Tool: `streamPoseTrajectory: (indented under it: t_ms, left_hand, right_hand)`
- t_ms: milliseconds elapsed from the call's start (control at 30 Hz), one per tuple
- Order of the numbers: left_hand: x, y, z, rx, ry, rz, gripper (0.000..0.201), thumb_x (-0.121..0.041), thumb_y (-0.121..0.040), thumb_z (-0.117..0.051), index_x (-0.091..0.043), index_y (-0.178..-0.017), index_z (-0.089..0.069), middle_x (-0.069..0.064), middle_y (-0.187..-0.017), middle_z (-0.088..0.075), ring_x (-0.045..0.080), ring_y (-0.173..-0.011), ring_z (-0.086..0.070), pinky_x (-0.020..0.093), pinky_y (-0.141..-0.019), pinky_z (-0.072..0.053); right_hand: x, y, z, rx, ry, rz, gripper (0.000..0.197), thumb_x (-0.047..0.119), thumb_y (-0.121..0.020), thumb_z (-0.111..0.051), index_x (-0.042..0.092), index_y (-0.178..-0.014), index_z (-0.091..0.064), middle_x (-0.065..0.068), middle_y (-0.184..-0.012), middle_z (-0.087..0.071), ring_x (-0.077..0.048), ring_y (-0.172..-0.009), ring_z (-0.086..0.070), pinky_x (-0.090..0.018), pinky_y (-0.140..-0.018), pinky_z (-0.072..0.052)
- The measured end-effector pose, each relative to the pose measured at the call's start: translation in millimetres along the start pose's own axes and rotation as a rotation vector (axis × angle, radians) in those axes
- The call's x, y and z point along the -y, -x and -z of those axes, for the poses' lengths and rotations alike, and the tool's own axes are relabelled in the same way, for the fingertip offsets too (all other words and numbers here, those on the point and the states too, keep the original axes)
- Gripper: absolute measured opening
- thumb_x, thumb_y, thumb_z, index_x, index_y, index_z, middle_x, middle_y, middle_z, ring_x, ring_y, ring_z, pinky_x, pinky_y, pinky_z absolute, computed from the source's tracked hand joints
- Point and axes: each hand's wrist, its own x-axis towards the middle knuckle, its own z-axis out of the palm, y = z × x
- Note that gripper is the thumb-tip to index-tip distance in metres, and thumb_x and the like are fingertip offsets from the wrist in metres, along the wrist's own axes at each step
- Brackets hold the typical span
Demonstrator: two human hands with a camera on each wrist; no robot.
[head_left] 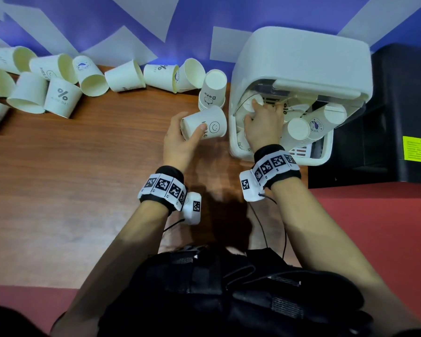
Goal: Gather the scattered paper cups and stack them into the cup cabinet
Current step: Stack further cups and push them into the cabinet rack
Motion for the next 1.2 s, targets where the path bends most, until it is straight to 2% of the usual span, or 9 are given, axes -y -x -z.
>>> streamPoseTrajectory:
  t_ms: [100, 167, 400, 533, 733, 900, 967, 1067, 1200]
  left_hand:
    - [-5, 3, -1, 0.002, 0.004, -0.006, 0.051, -0.044, -0.079, -0.065, -0.023, -0.122, -0.051, -0.007, -0.116, -0.057, 0.013, -0.109, -0.055, 0.034, -0.094, -0.047]
    - [-8, 6, -1, -0.008, -0.001, -0.029, 0.053, -0.044, -0.079, -0.066, -0.022, -0.124, -0.052, -0.006, -0.118, -0.056, 0.012, -0.110, -0.053, 0.035, -0.096, -0.046]
    - [-19, 24, -8, -0.032, -0.045, -0.132, 0.070, -0.031, -0.082, -0.072, -0.022, -0.144, -0.039, 0.000, -0.124, -0.042, 0.011, -0.115, -0.046, 0.039, -0.105, -0.041]
    - [-24, 34, -16, -0.047, 0.013, -0.096, 0.089, -0.025, -0.076, -0.077, -0.015, -0.147, -0.025, -0.006, -0.122, -0.049, 0.016, -0.118, -0.051, 0.042, -0.103, -0.042]
    - [-37, 45, -32, -0.058, 0.003, -0.146, 0.066, -0.022, -0.076, -0.077, -0.017, -0.132, -0.041, -0.010, -0.119, -0.050, 0.005, -0.107, -0.052, 0.033, -0.097, -0.046]
    - [-50, 45, -51, -0.038, 0.000, -0.247, 0.058, -0.031, -0.075, -0.075, -0.016, -0.126, -0.050, -0.006, -0.127, -0.052, 0.012, -0.119, -0.050, 0.044, -0.097, -0.047]
    - [-59, 46, -62, 0.008, -0.054, -0.335, 0.057, -0.032, -0.076, -0.074, -0.018, -0.127, -0.050, -0.009, -0.123, -0.050, 0.014, -0.120, -0.049, 0.042, -0.101, -0.044]
    - [-73, 48, -84, 0.121, -0.192, -0.476, 0.055, -0.028, -0.080, -0.072, -0.014, -0.129, -0.051, 0.001, -0.127, -0.052, 0.015, -0.120, -0.047, 0.025, -0.104, -0.036]
    - [-89, 41, -121, 0.276, -0.360, -0.600, 0.054, -0.026, -0.082, -0.068, -0.014, -0.132, -0.050, 0.004, -0.132, -0.051, 0.023, -0.121, -0.045, 0.028, -0.103, -0.032]
  right_hand:
    - [-3, 5, 5, 0.046, -0.159, 0.011, 0.049, 0.021, -0.092, -0.048, 0.012, -0.140, -0.045, -0.017, -0.139, -0.046, -0.037, -0.134, -0.027, -0.042, -0.114, -0.022]
    - [-5, 15, 8, -0.031, -0.326, 0.005, 0.045, 0.017, -0.090, -0.052, 0.009, -0.134, -0.051, -0.017, -0.141, -0.042, -0.036, -0.133, -0.031, -0.040, -0.113, -0.024]
    - [-30, 66, 23, -0.225, -0.701, -0.044, 0.029, 0.008, -0.090, -0.054, 0.003, -0.118, -0.061, -0.014, -0.124, -0.054, -0.020, -0.115, -0.050, -0.023, -0.103, -0.034]
    - [-57, 77, 32, -0.314, -0.848, -0.197, 0.026, 0.011, -0.092, -0.049, 0.010, -0.116, -0.061, -0.004, -0.118, -0.054, -0.017, -0.111, -0.052, -0.032, -0.102, -0.042]
    - [-87, 86, 40, -0.426, -0.940, -0.276, 0.026, 0.005, -0.091, -0.049, 0.010, -0.113, -0.063, -0.007, -0.120, -0.058, -0.014, -0.110, -0.054, -0.021, -0.092, -0.044]
    - [-105, 89, 42, -0.463, -0.922, -0.298, 0.029, 0.005, -0.090, -0.048, 0.011, -0.114, -0.062, -0.006, -0.117, -0.057, -0.013, -0.105, -0.055, -0.002, -0.080, -0.036]
    - [-110, 90, 43, -0.475, -0.927, -0.310, 0.030, 0.004, -0.090, -0.047, 0.012, -0.114, -0.063, -0.004, -0.115, -0.056, -0.010, -0.101, -0.054, -0.004, -0.082, -0.038]
    - [-116, 92, 45, -0.512, -0.960, -0.334, 0.029, 0.005, -0.090, -0.047, 0.012, -0.112, -0.064, -0.003, -0.114, -0.057, -0.007, -0.097, -0.053, -0.010, -0.082, -0.042]
    - [-127, 96, 46, -0.579, -0.939, -0.331, 0.027, 0.002, -0.089, -0.048, 0.007, -0.110, -0.065, -0.006, -0.109, -0.059, -0.008, -0.094, -0.054, -0.003, -0.077, -0.038]
